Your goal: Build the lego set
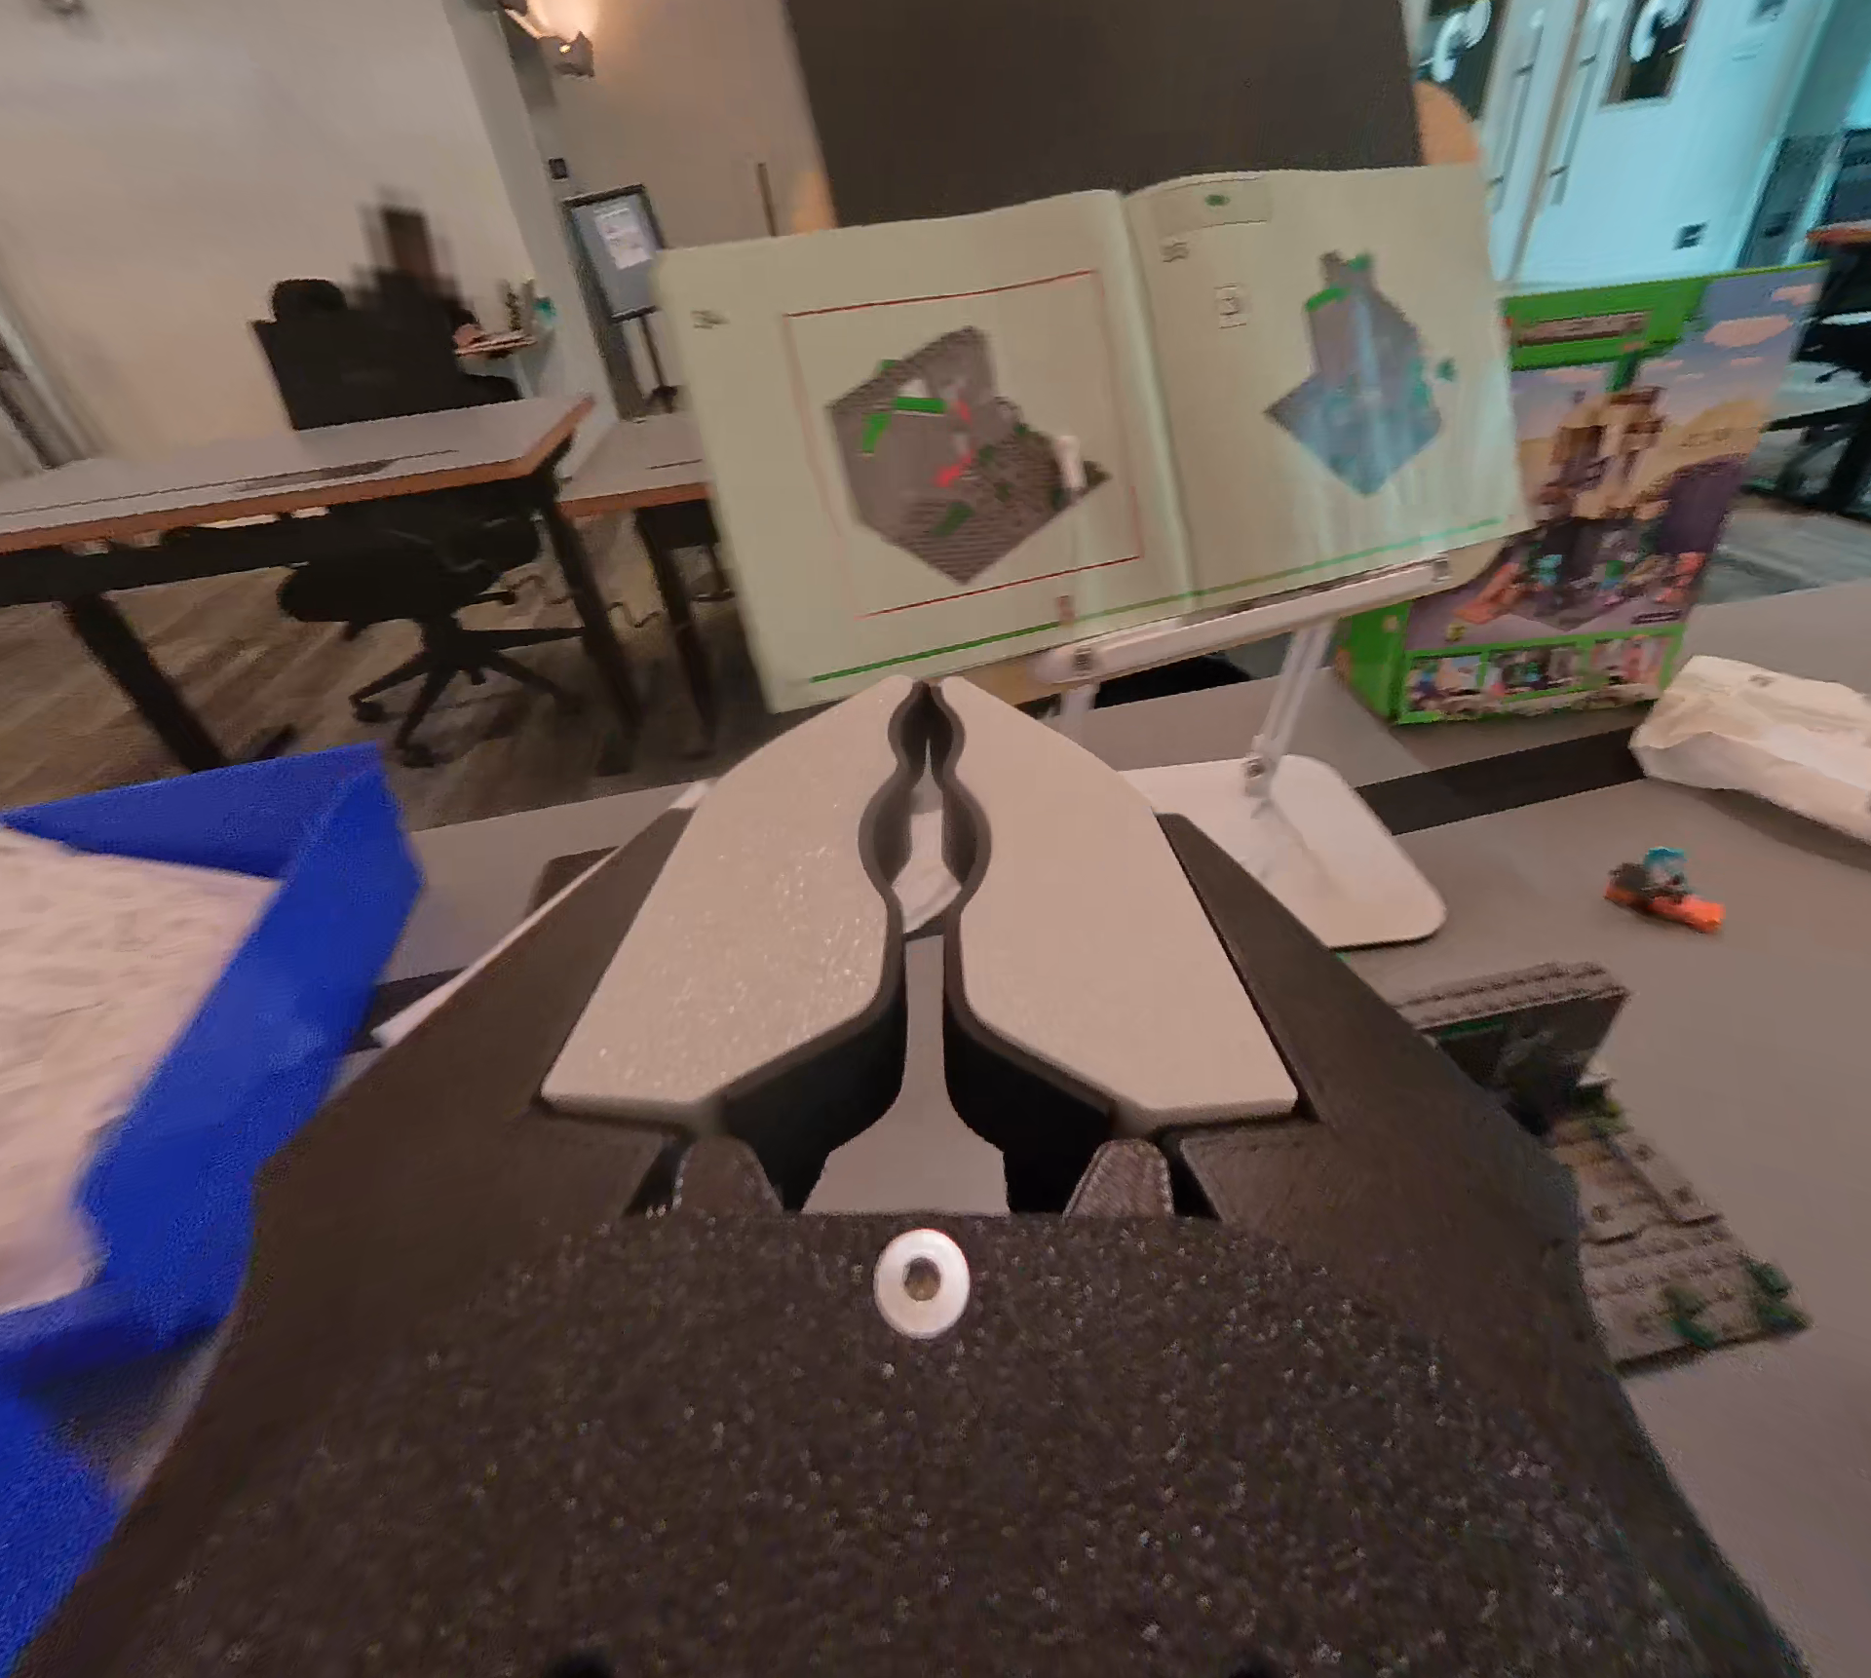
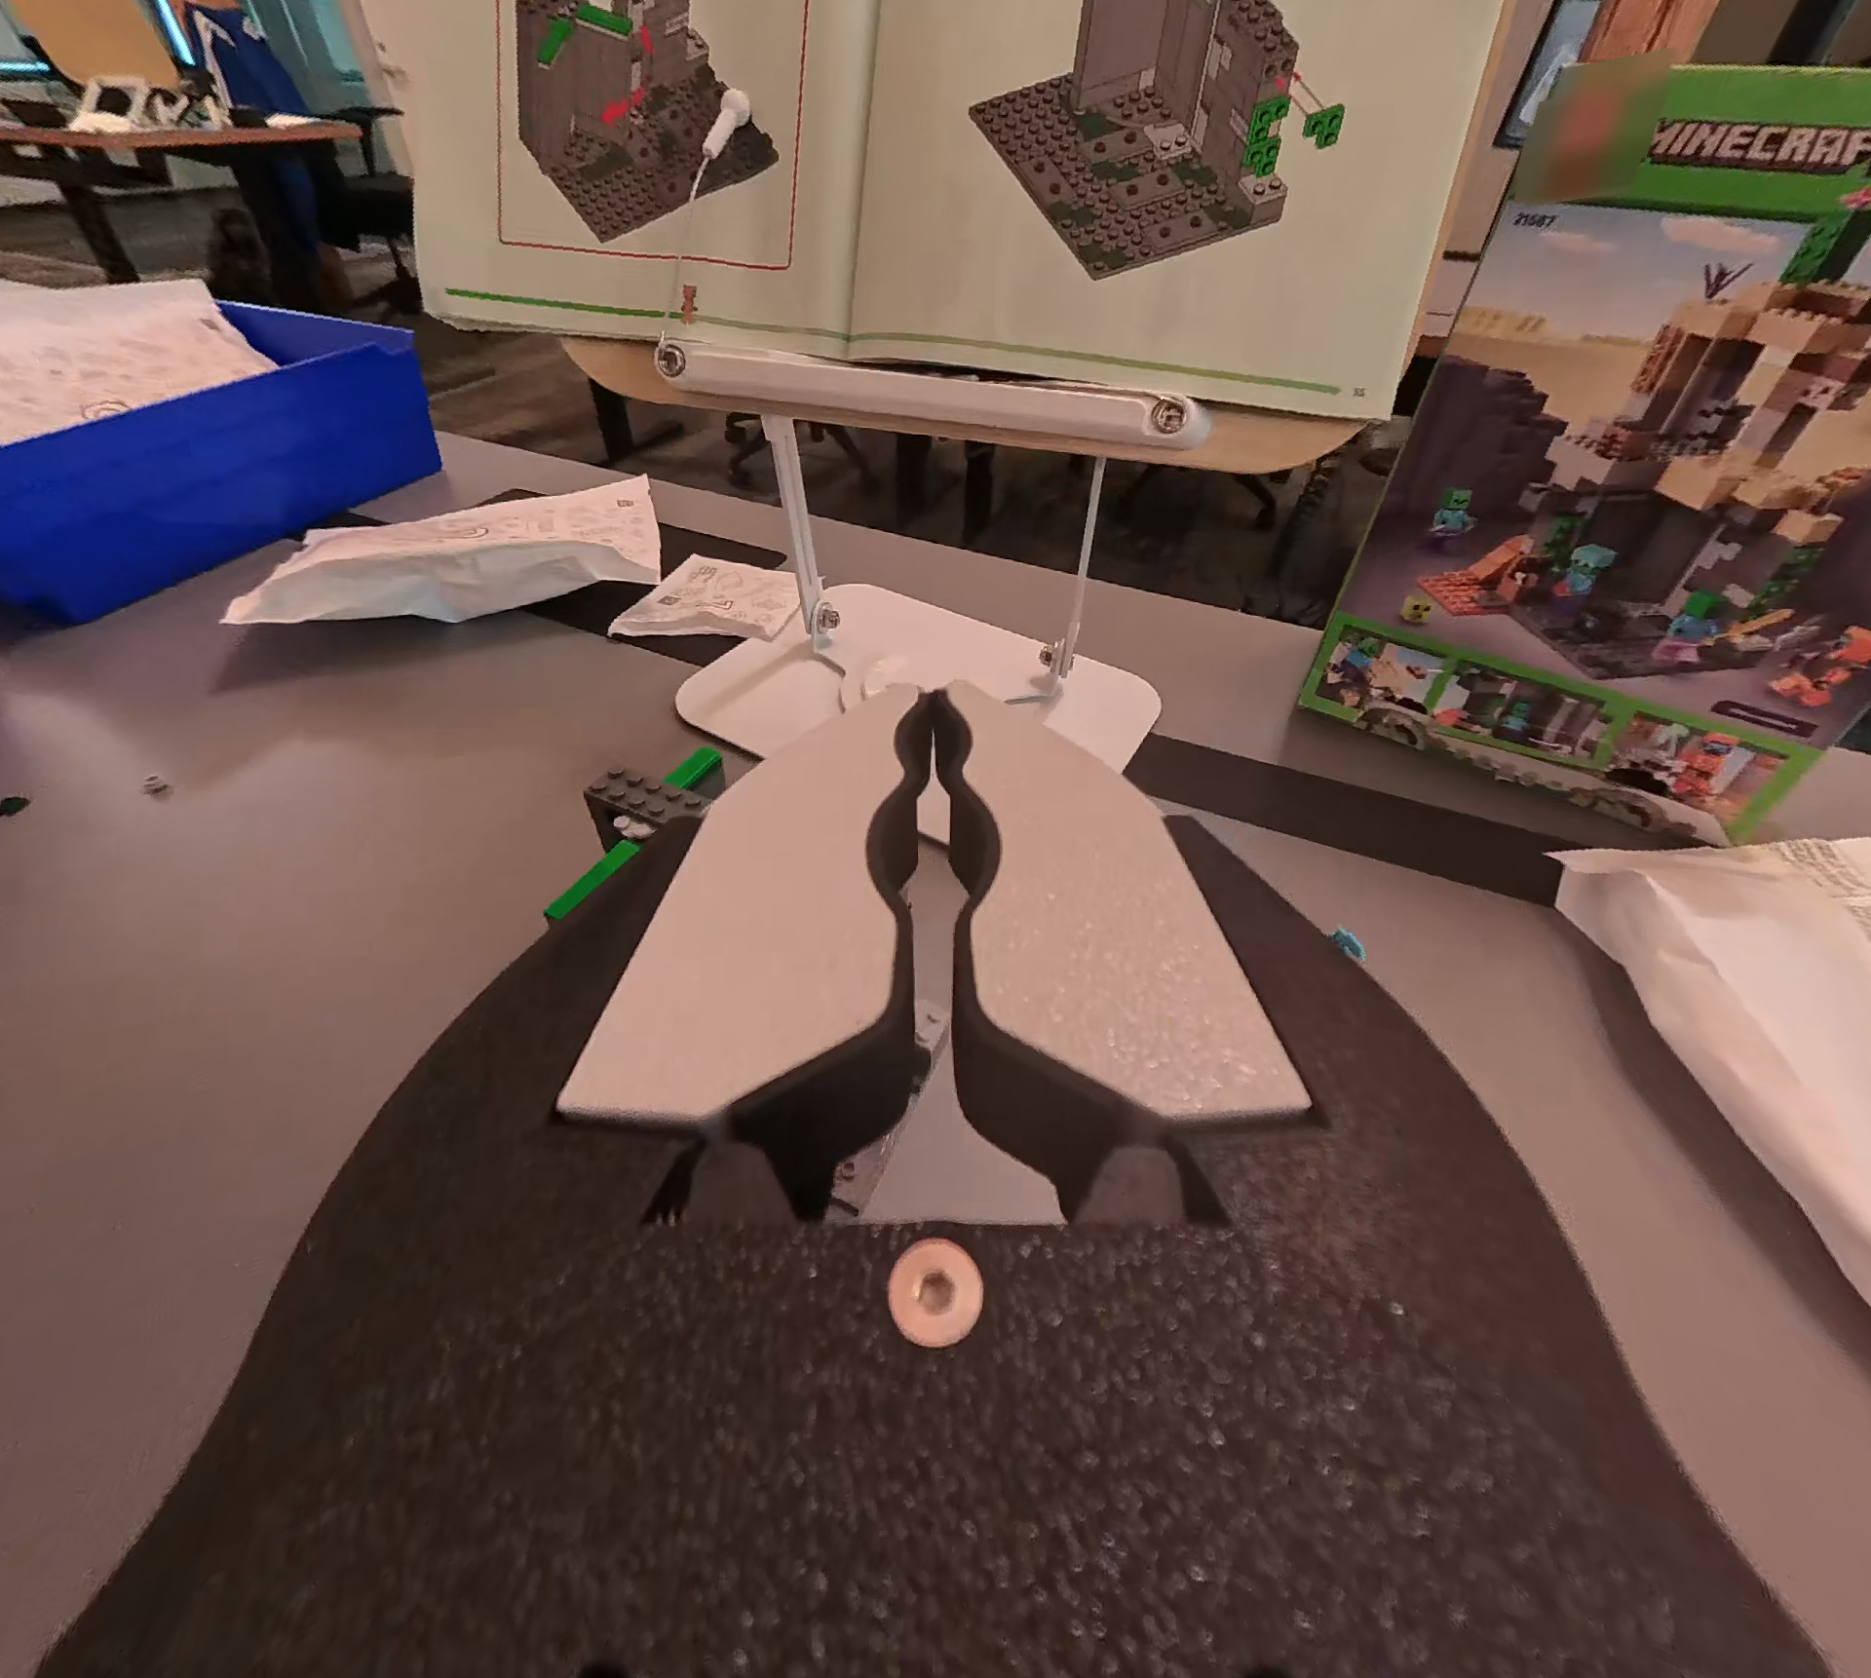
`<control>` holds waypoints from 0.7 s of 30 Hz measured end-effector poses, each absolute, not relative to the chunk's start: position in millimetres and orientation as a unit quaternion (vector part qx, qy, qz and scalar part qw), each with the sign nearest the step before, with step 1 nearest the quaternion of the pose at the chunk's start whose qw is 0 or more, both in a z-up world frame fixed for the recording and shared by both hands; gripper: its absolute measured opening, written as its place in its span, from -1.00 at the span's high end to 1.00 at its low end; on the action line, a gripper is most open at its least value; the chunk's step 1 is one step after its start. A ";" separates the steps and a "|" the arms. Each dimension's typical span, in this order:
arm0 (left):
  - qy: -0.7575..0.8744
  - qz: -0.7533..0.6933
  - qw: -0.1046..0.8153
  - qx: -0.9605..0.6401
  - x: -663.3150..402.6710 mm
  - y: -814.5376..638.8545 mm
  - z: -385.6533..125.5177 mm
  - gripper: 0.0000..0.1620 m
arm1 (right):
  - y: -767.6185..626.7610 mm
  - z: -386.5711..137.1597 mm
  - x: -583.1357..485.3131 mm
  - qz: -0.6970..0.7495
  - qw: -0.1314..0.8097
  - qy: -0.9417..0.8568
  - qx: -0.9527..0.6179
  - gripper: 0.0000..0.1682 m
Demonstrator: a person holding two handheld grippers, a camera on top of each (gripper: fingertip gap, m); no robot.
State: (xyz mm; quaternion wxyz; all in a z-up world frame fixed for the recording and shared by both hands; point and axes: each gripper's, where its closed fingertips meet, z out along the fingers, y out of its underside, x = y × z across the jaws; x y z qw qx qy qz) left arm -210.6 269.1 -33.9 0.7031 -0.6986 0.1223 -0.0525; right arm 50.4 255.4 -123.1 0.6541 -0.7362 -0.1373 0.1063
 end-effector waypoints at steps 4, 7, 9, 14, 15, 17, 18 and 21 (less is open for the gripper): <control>0.102 0.013 0.693 -0.714 -293.2 242.5 -26.7 1.00 | 253.3 -127.3 46.9 0.117 0.651 -0.145 -0.736 1.00; 0.086 0.068 0.666 -0.738 -357.6 224.5 -33.6 1.00 | 251.3 -125.7 44.0 0.123 0.654 -0.152 -0.731 1.00; 0.060 0.078 0.650 -0.753 -398.4 213.1 -37.5 1.00 | 250.3 -124.0 42.0 0.127 0.658 -0.156 -0.726 1.00; -0.003 0.106 0.558 -0.823 -499.0 199.7 -76.1 0.65 | 248.8 -125.8 34.2 0.146 0.653 -0.161 -0.725 1.00; -0.017 0.108 0.529 -0.842 -517.7 199.3 -91.9 0.57 | 248.6 -127.3 32.5 0.150 0.651 -0.163 -0.726 1.00; -0.051 0.111 0.496 -0.860 -550.9 199.7 -120.5 0.56 | 248.5 -130.5 30.0 0.153 0.647 -0.166 -0.728 1.00; -0.064 0.109 0.472 -0.873 -563.5 199.2 -138.4 0.54 | 248.6 -131.9 29.1 0.155 0.645 -0.168 -0.729 1.00; -0.087 0.087 0.398 -0.909 -583.6 197.7 -191.1 0.48 | 248.9 -135.9 25.6 0.163 0.638 -0.172 -0.733 1.00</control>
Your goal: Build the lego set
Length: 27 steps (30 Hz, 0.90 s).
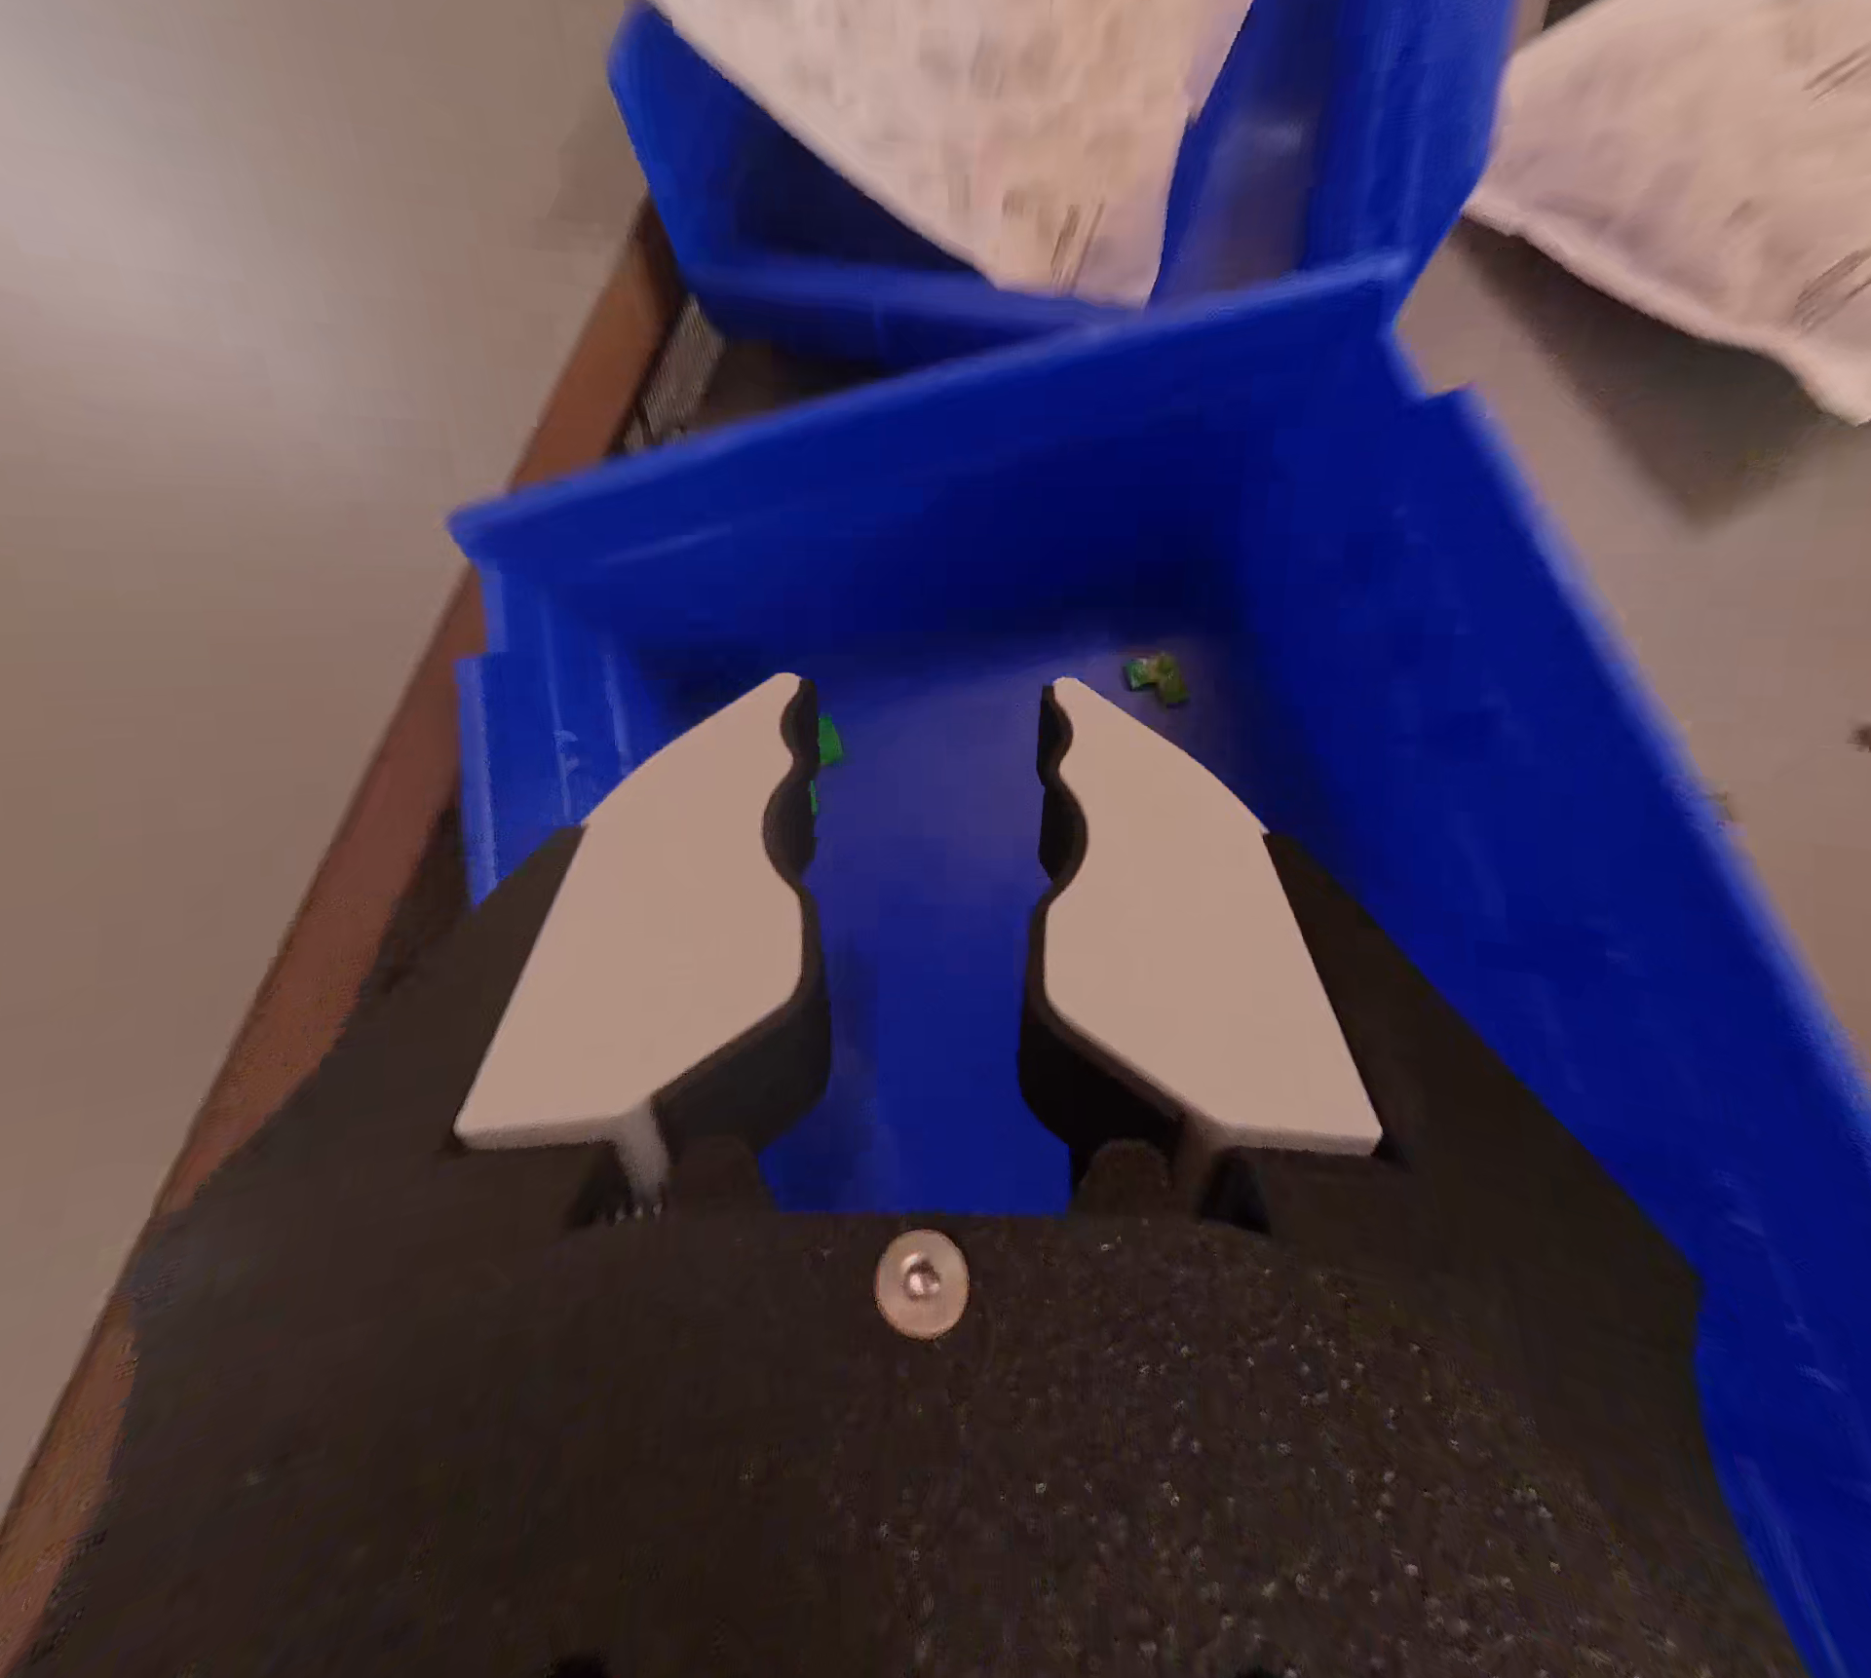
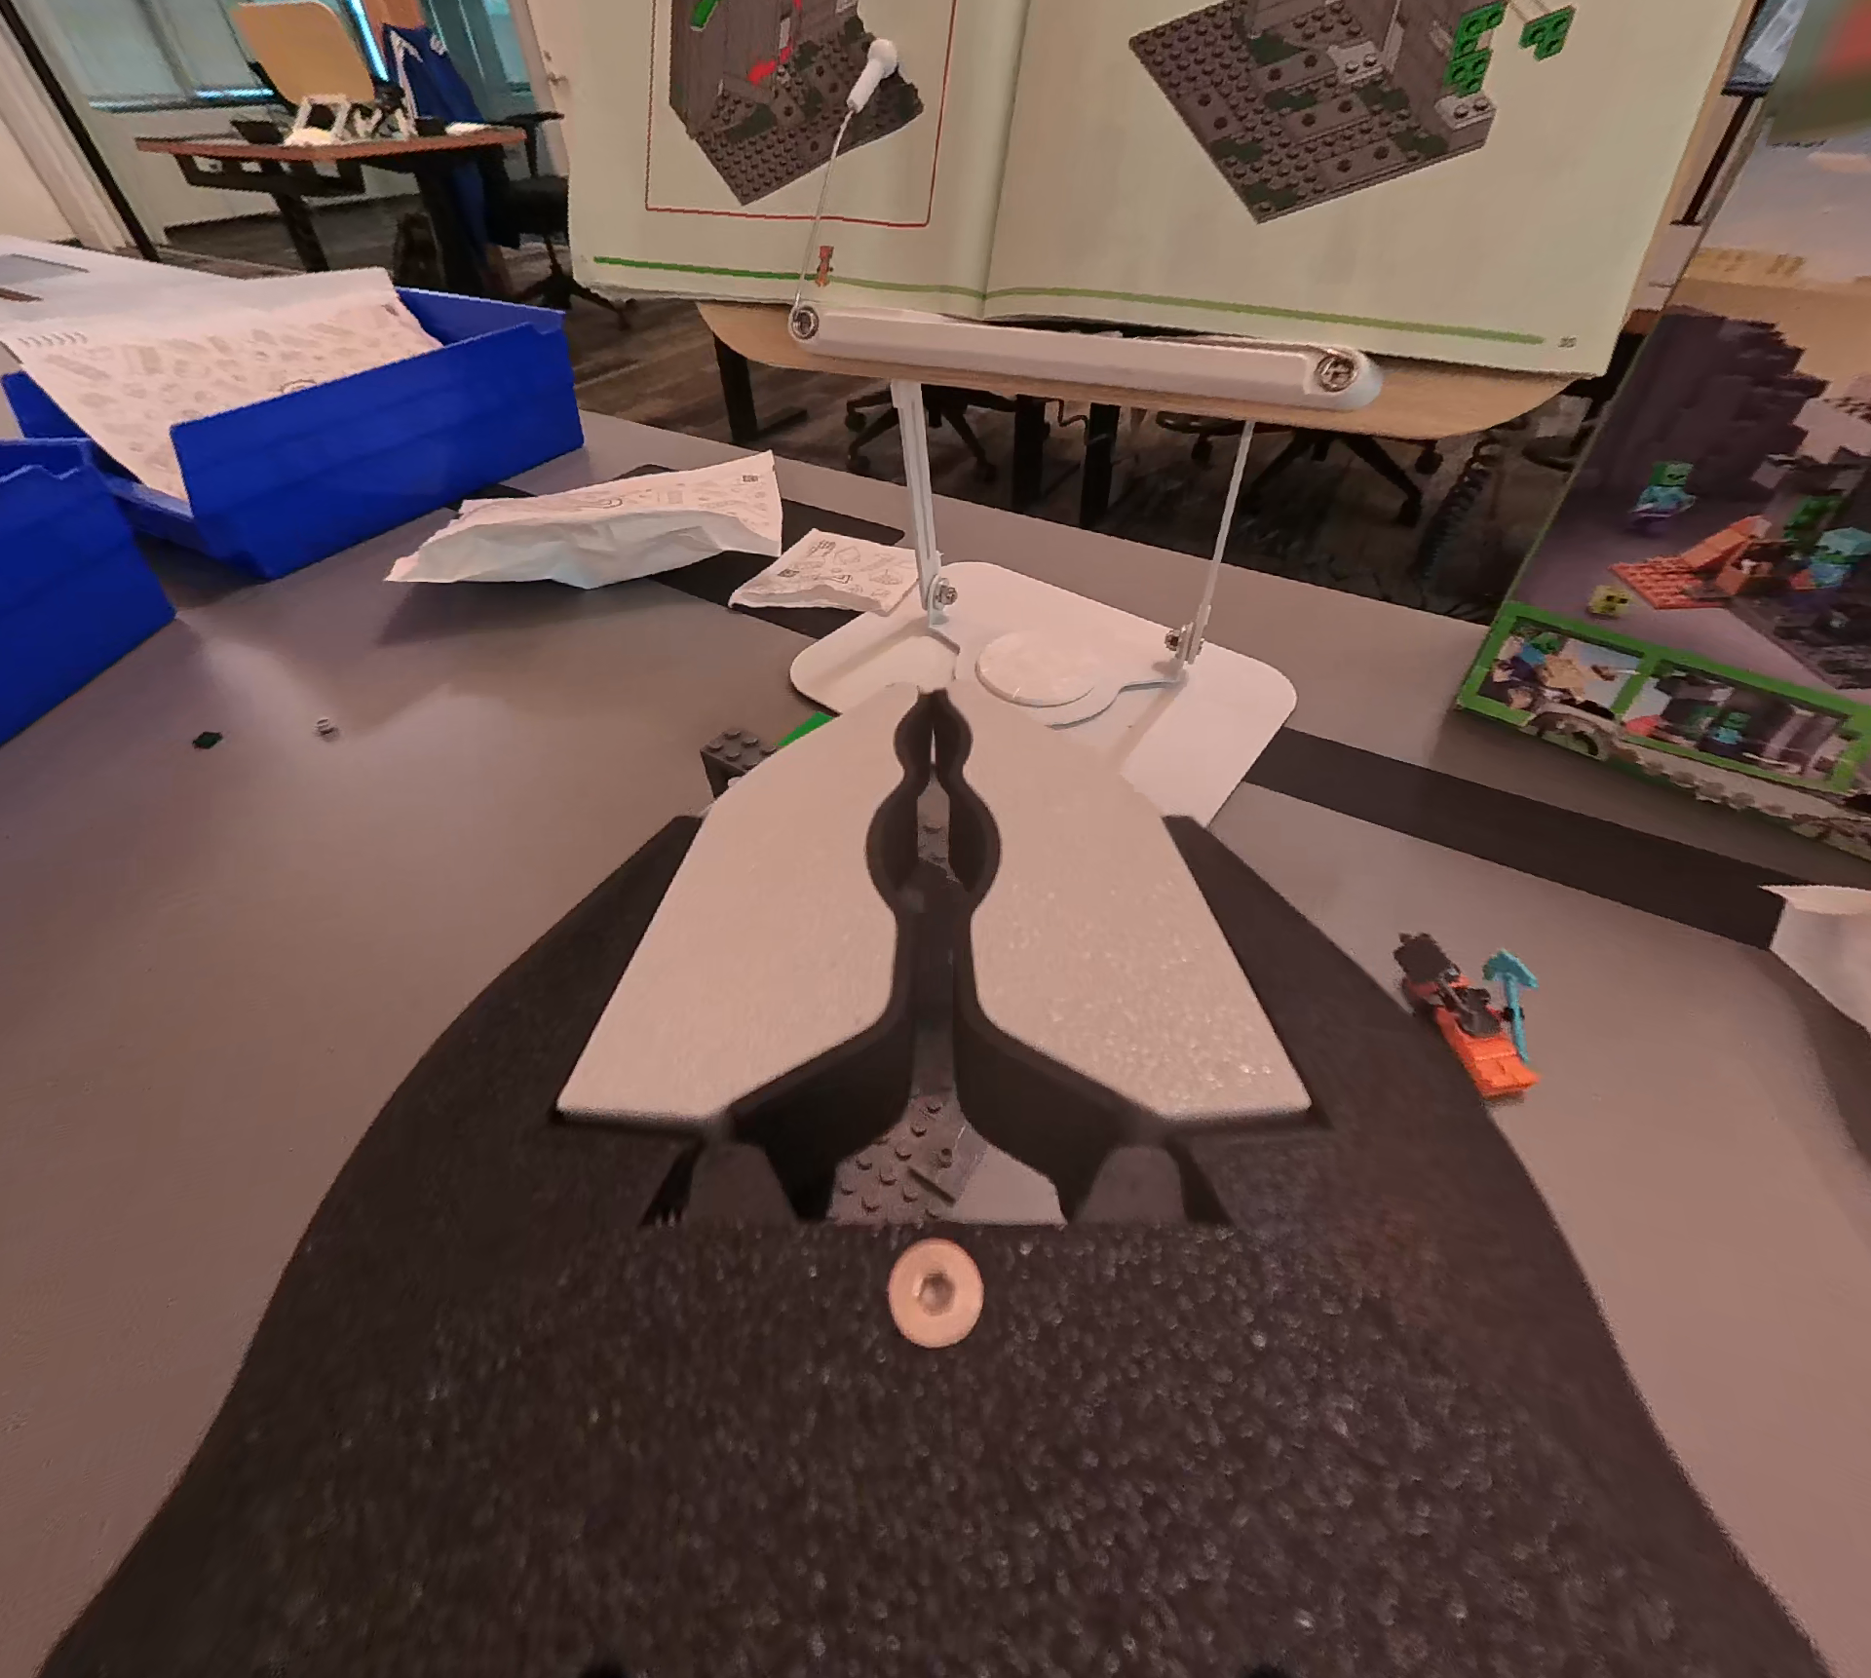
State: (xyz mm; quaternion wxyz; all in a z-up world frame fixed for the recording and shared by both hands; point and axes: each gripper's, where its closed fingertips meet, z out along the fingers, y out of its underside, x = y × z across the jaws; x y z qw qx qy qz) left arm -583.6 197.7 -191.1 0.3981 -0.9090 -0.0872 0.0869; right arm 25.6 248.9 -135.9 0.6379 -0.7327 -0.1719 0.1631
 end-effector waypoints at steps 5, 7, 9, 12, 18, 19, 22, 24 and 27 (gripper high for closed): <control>-0.116 0.090 0.304 -0.941 -604.5 199.4 -244.7 0.52 | 249.3 -145.0 18.7 0.176 0.625 -0.177 -0.740 1.00; -0.130 0.090 0.272 -0.949 -610.8 200.3 -257.7 0.53 | 249.1 -147.7 17.2 0.177 0.622 -0.180 -0.742 1.00; -0.143 0.097 0.248 -0.953 -617.3 201.2 -267.0 0.53 | 248.8 -149.3 16.3 0.179 0.619 -0.183 -0.743 1.00; -0.166 0.091 0.230 -0.955 -619.8 206.8 -276.3 0.54 | 248.7 -149.7 17.6 0.182 0.617 -0.182 -0.744 1.00; -0.216 0.097 0.206 -0.949 -630.0 211.8 -292.0 0.58 | 248.7 -150.8 20.9 0.187 0.614 -0.179 -0.746 1.00; -0.223 0.093 0.208 -0.948 -630.2 213.3 -292.1 0.60 | 248.8 -151.1 21.3 0.188 0.613 -0.178 -0.746 1.00; -0.243 0.074 0.207 -0.945 -629.3 213.7 -293.0 0.63 | 249.5 -153.0 22.4 0.191 0.610 -0.177 -0.748 1.00; -0.252 0.070 0.208 -0.942 -629.9 212.3 -293.2 0.66 | 250.0 -154.8 23.0 0.193 0.608 -0.176 -0.750 1.00; -0.260 0.067 0.210 -0.940 -629.1 210.0 -293.2 0.68 | 250.4 -157.0 23.4 0.197 0.603 -0.175 -0.753 1.00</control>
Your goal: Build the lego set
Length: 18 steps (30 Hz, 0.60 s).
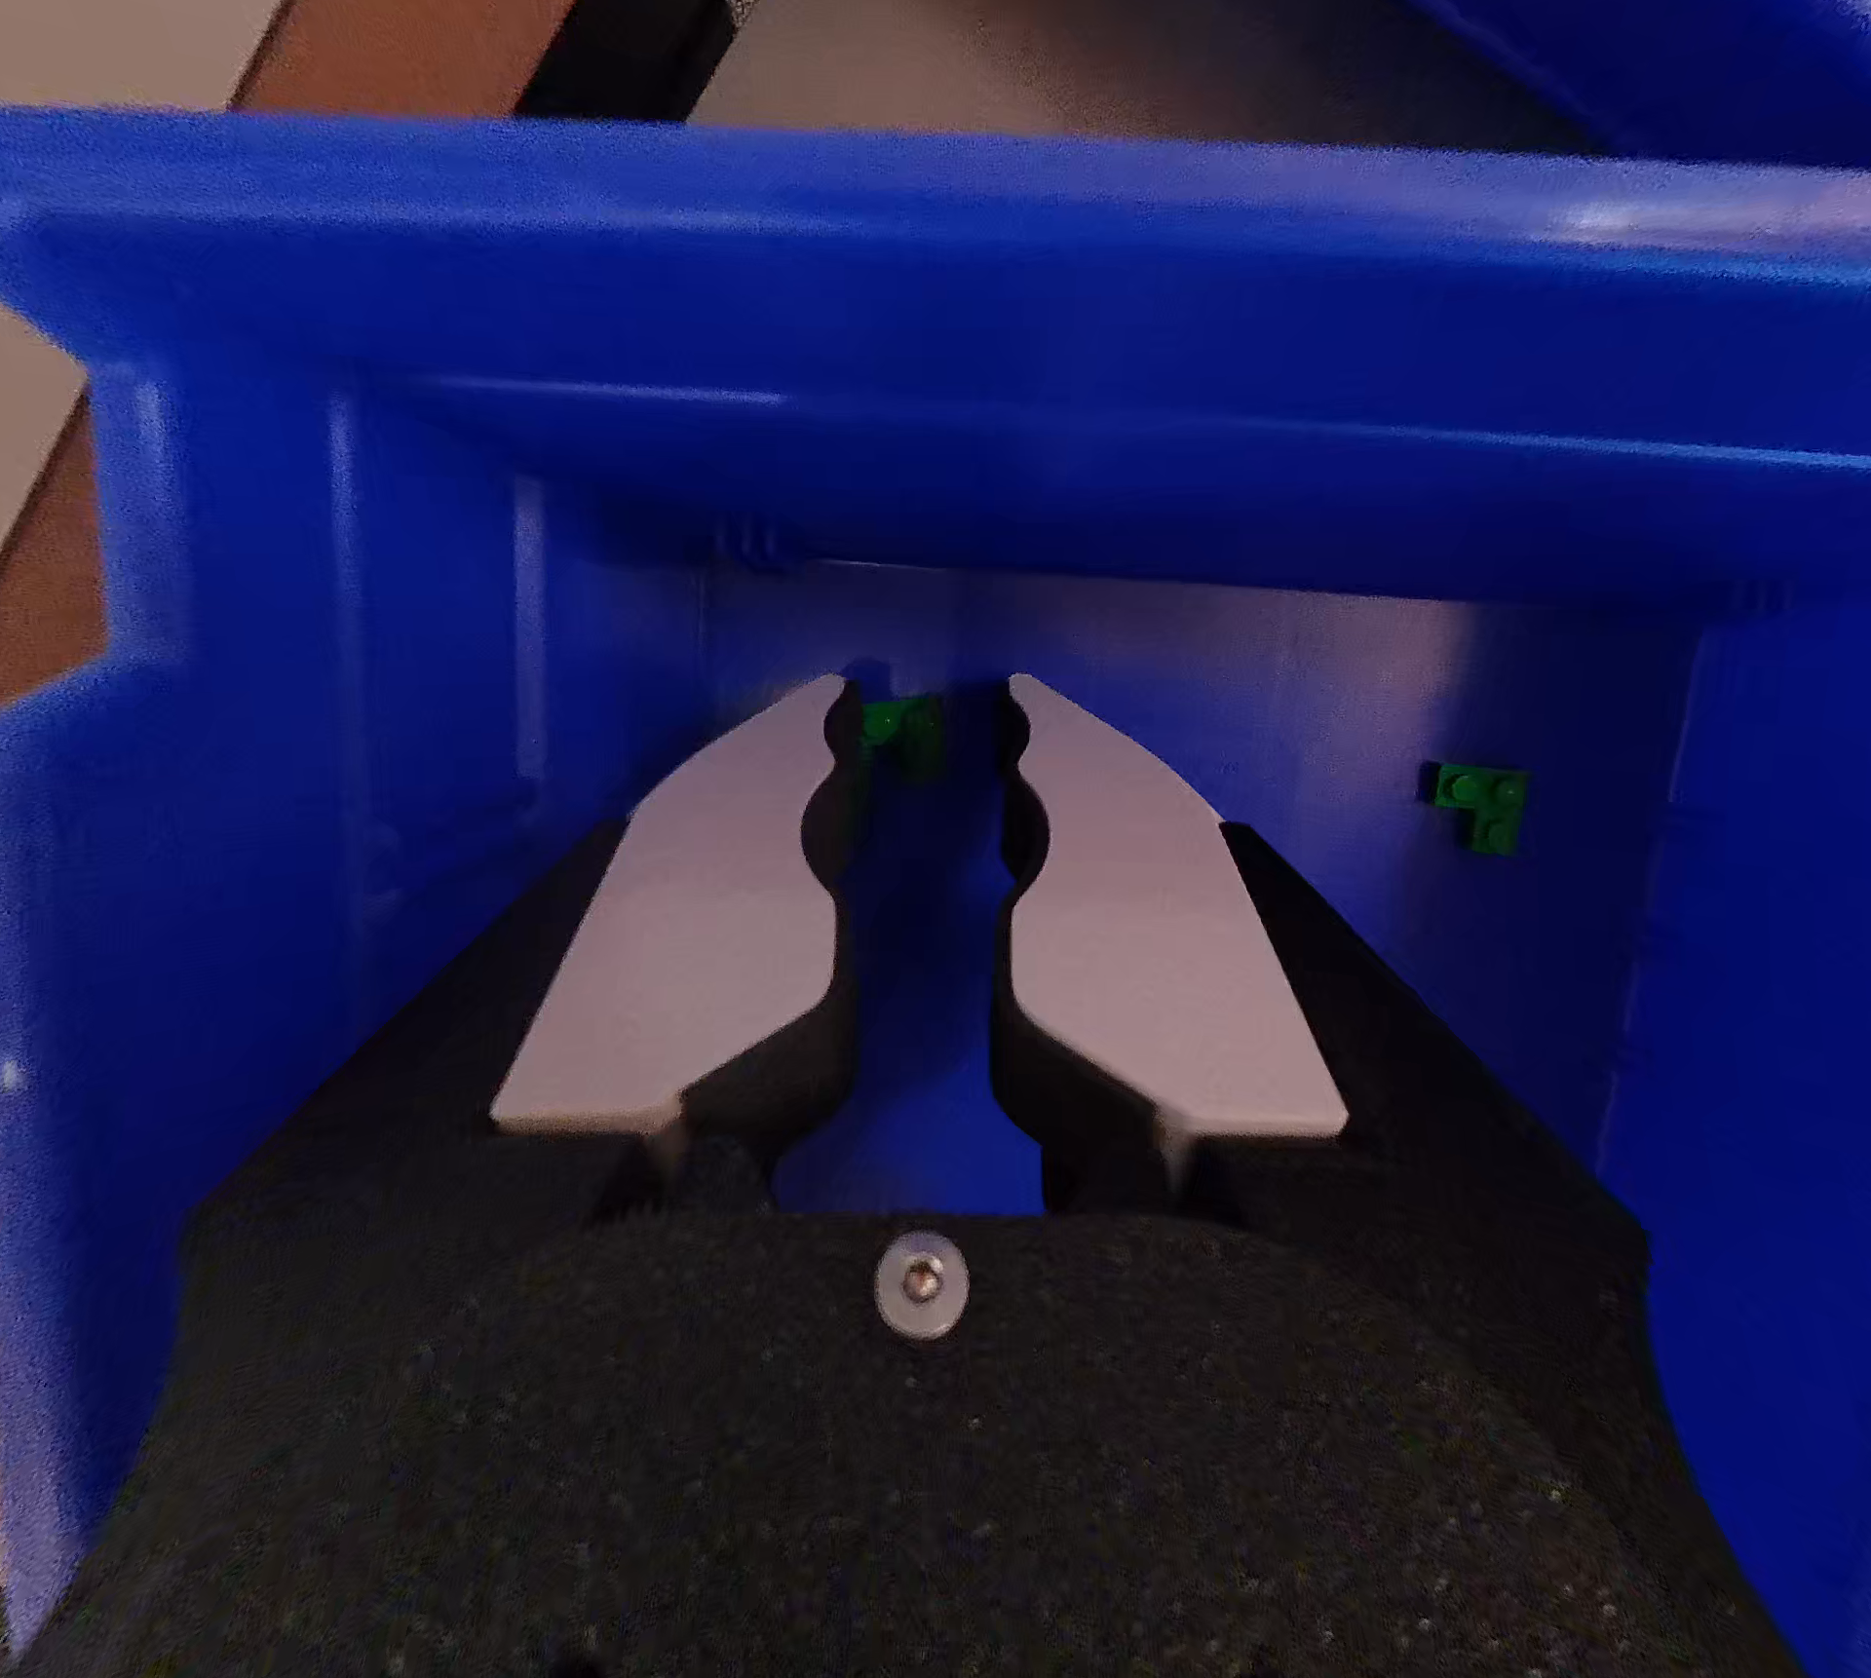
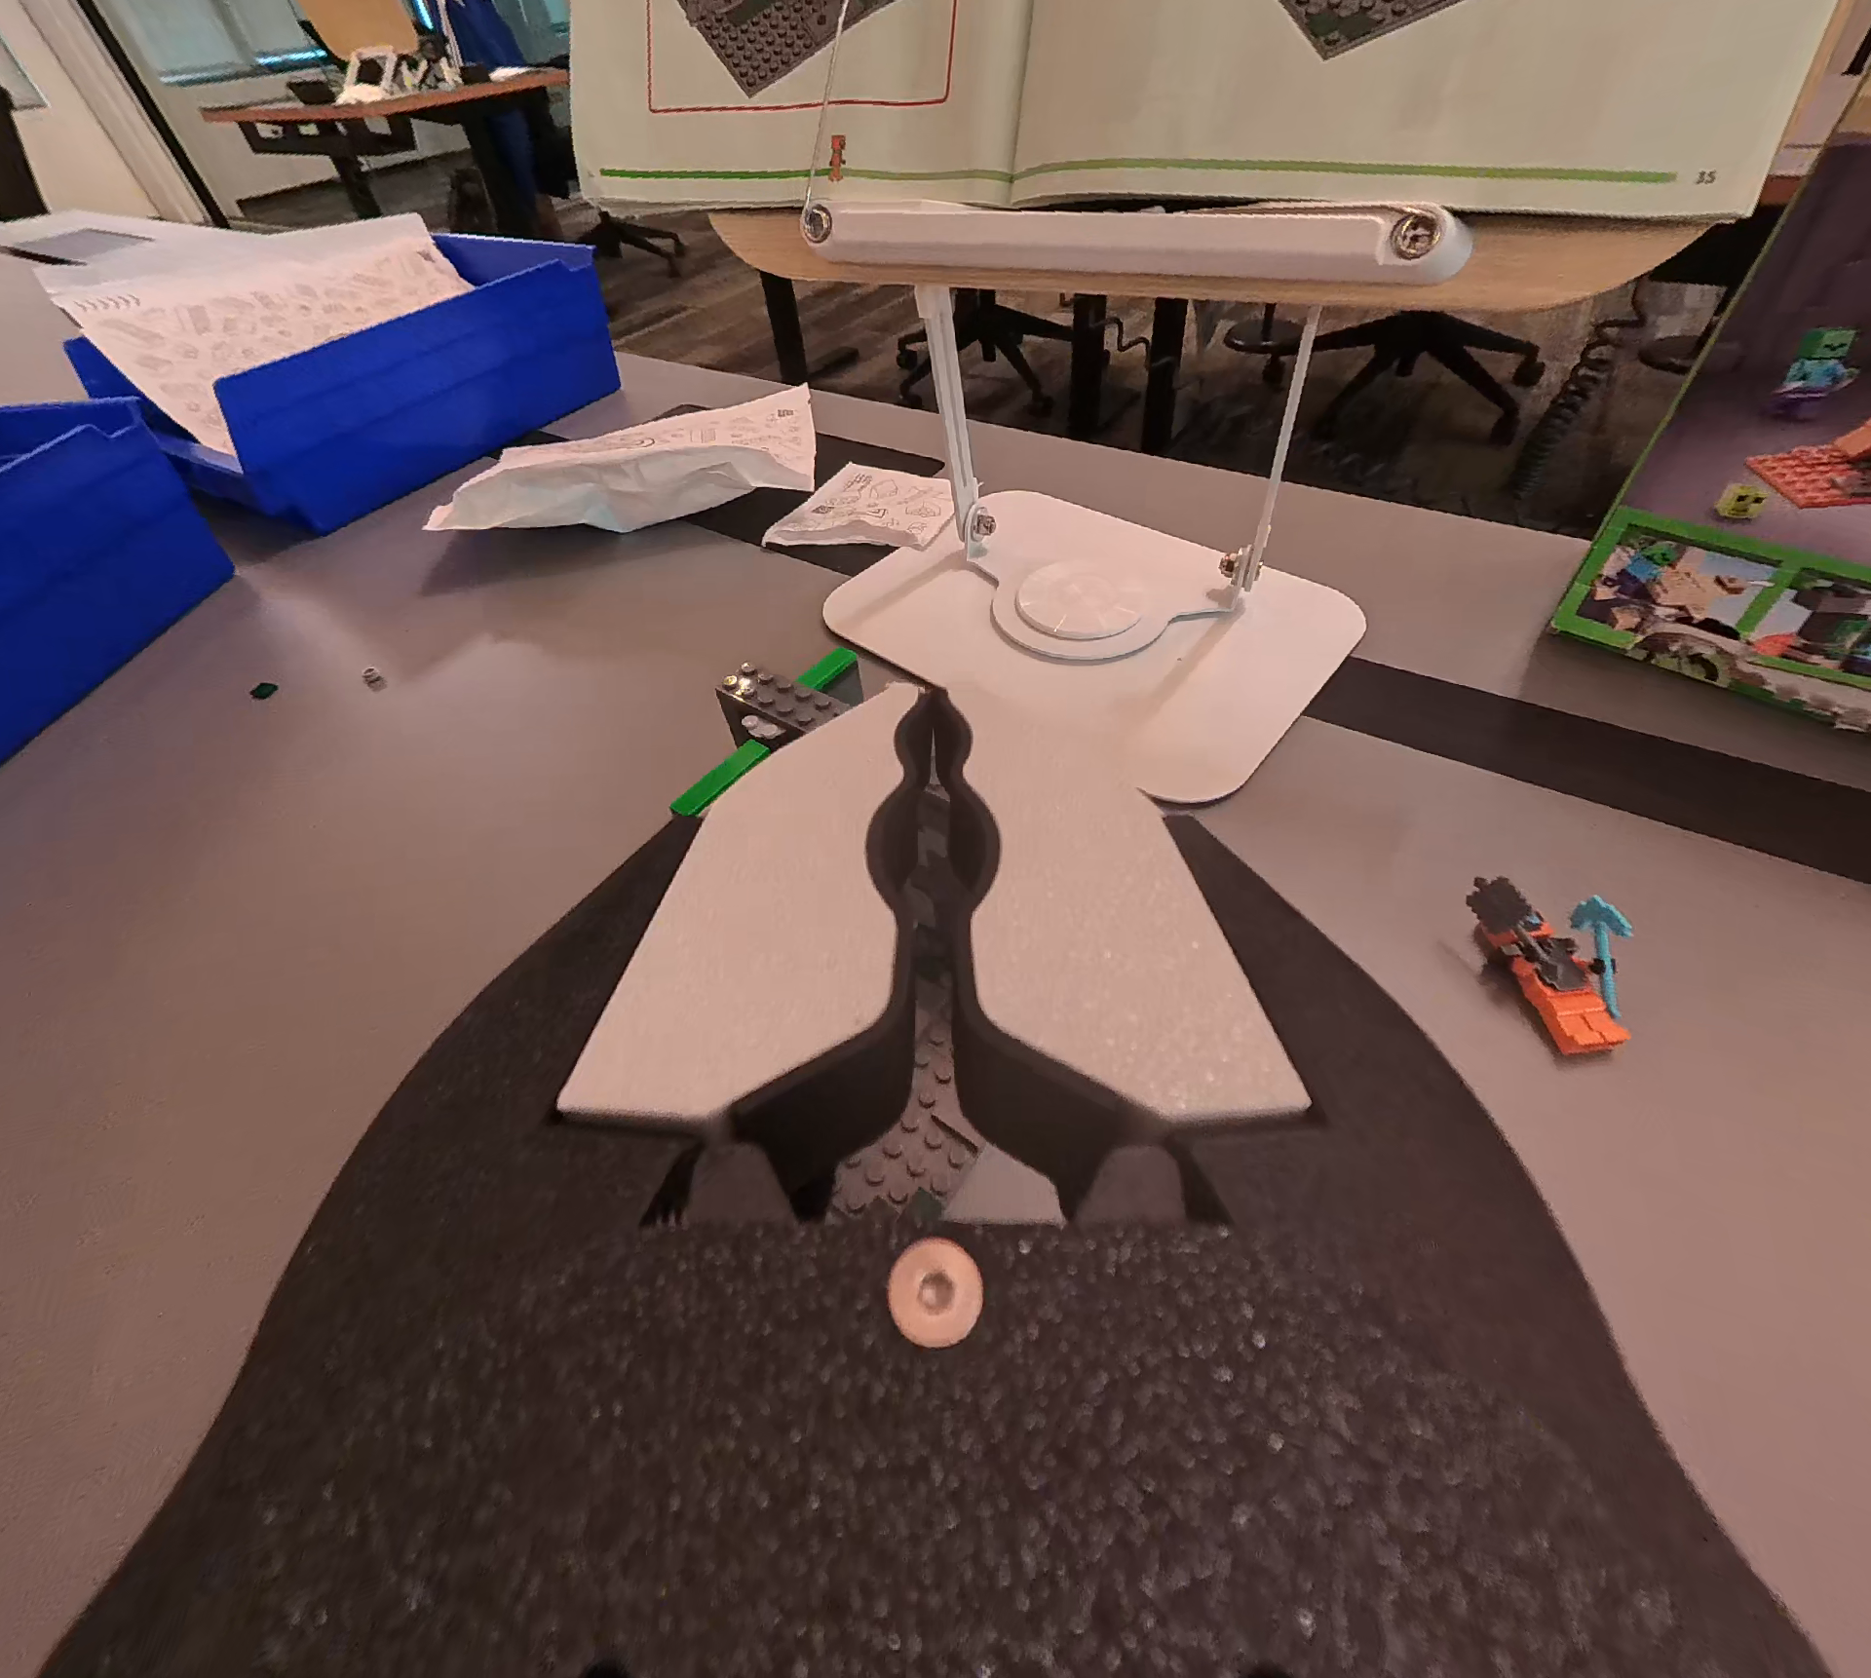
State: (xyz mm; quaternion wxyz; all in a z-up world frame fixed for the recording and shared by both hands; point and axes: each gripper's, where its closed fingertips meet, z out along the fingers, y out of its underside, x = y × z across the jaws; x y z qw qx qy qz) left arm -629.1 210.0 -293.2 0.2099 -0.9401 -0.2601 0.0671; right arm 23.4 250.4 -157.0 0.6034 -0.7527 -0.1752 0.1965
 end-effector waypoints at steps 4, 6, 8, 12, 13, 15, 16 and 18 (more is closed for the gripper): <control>-0.258 0.065 0.215 -0.940 -625.5 206.6 -293.4 0.81 | 249.9 -157.0 22.6 0.200 0.602 -0.175 -0.753 1.00; -0.250 0.064 0.206 -0.944 -621.3 202.9 -293.2 0.81 | 249.5 -156.9 22.0 0.202 0.601 -0.176 -0.753 1.00; -0.230 0.067 0.198 -0.950 -615.8 199.2 -292.5 0.81 | 248.7 -155.7 21.4 0.204 0.601 -0.176 -0.752 1.00; -0.194 0.042 0.246 -0.949 -594.2 206.0 -272.4 0.81 | 247.7 -153.8 20.6 0.205 0.603 -0.177 -0.750 1.00; -0.178 0.039 0.263 -0.947 -586.1 208.9 -260.7 0.81 | 247.7 -153.9 20.3 0.205 0.603 -0.177 -0.750 1.00; -0.128 0.032 0.301 -0.944 -560.3 215.7 -228.8 0.81 | 247.6 -154.1 19.7 0.204 0.603 -0.178 -0.750 1.00; -0.096 0.028 0.322 -0.941 -541.5 219.0 -209.9 0.81 | 247.5 -154.4 19.2 0.204 0.602 -0.179 -0.751 1.00; -0.020 0.023 0.356 -0.934 -495.4 223.0 -173.8 0.82 | 247.1 -154.9 17.9 0.203 0.602 -0.181 -0.751 1.00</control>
